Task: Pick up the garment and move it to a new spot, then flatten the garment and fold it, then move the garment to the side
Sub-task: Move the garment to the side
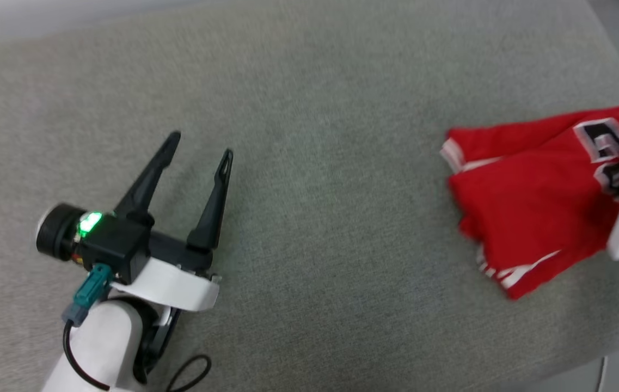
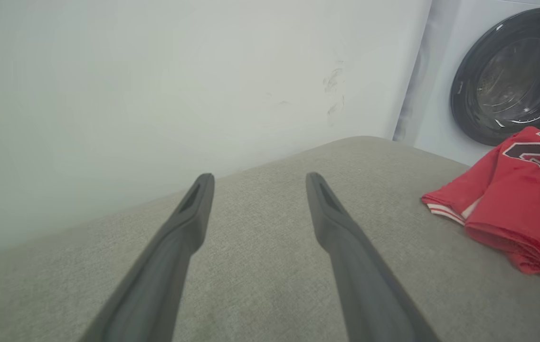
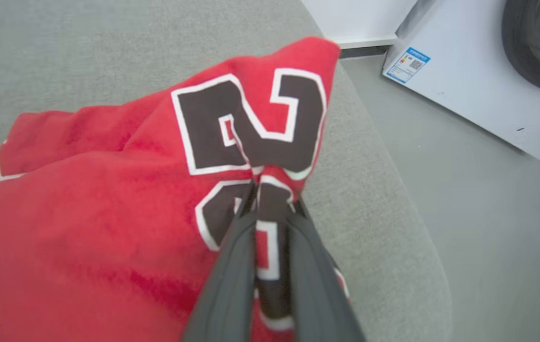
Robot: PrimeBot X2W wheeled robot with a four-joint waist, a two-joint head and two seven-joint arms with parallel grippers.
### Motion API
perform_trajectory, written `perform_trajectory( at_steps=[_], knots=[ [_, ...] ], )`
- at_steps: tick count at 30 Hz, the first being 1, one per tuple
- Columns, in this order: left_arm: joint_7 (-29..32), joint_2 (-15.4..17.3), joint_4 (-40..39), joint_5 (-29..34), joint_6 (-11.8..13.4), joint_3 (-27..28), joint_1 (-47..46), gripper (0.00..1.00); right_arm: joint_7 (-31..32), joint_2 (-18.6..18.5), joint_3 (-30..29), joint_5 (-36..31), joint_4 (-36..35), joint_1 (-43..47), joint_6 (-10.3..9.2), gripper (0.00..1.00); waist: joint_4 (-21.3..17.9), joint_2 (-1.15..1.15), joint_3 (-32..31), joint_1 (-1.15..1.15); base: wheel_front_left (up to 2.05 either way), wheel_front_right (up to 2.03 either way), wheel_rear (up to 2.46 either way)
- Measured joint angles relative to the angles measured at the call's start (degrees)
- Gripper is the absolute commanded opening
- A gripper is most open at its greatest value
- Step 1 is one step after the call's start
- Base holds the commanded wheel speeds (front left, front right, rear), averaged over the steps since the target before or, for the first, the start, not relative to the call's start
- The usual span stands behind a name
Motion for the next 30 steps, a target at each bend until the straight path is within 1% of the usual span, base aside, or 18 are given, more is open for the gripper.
perform_trajectory(
  at_steps=[4,8,10,13,14,15,16,17,23,27,30],
  knots=[
    [0.63,0.40,-1.78,0.71,-0.83,-1.22,-3.42,1.00,-1.30,-2.86,-5.81,-3.04,3.36,-4.54,0.00,0.00,-0.21,0.00,5.14,0.01,0.00,0.00,0.00],
    [1.02,0.47,-3.25,1.05,-1.32,-2.22,-6.04,1.00,-2.04,-5.47,-11.34,-5.82,5.73,-7.72,0.00,0.00,0.64,0.00,9.46,0.01,0.00,0.00,0.00],
    [1.01,0.48,-3.72,1.24,-1.47,-2.65,-7.03,1.00,-3.03,-6.45,-12.66,-7.56,6.50,-8.84,-0.01,0.00,1.35,0.00,11.19,0.01,0.00,0.00,0.00],
    [0.93,0.57,-3.91,1.22,-1.67,-2.85,-7.88,1.00,-5.25,-6.59,-13.30,-8.78,8.09,-10.54,0.00,0.00,2.43,0.00,13.18,0.01,0.00,0.00,0.00],
    [0.87,0.59,-3.86,1.21,-1.70,-2.90,-8.07,1.00,-6.03,-6.54,-13.89,-8.92,8.76,-11.13,-0.01,0.10,2.78,0.00,13.66,0.01,0.00,0.00,0.00],
    [0.77,0.57,-3.79,1.19,-1.77,-3.02,-8.22,1.00,-6.62,-6.48,-14.29,-9.28,9.54,-11.54,-0.01,0.35,3.14,0.00,14.03,0.01,0.00,0.00,0.00],
    [0.62,0.52,-3.67,1.08,-1.80,-3.09,-8.37,1.00,-7.09,-6.21,-15.02,-9.72,10.46,-11.97,-0.01,0.77,3.49,0.00,14.33,0.00,0.00,0.00,0.00],
    [0.52,0.48,-3.46,0.89,-1.81,-3.25,-8.55,1.00,-7.79,-5.89,-15.77,-10.16,11.35,-12.22,-0.01,1.00,3.81,0.00,14.52,0.00,0.00,0.00,0.00],
    [-0.68,-0.29,-1.22,0.19,-1.59,-3.66,-8.52,1.00,-13.63,-5.13,-22.13,-15.80,13.47,-12.26,-0.01,1.00,5.06,0.00,13.12,0.00,0.00,0.00,0.00],
    [-1.88,-1.48,1.22,-0.97,-0.94,-3.57,-6.19,1.00,-18.01,-3.56,-22.08,-18.46,12.40,-10.11,0.00,1.00,5.64,0.00,10.06,0.00,0.00,0.00,0.00],
    [-2.59,-2.42,2.97,-1.90,-0.20,-3.48,-3.62,1.00,-21.40,-2.75,-20.71,-18.30,11.18,-7.08,0.00,1.00,6.06,0.00,6.92,-0.01,0.00,0.00,0.00]
  ],
)
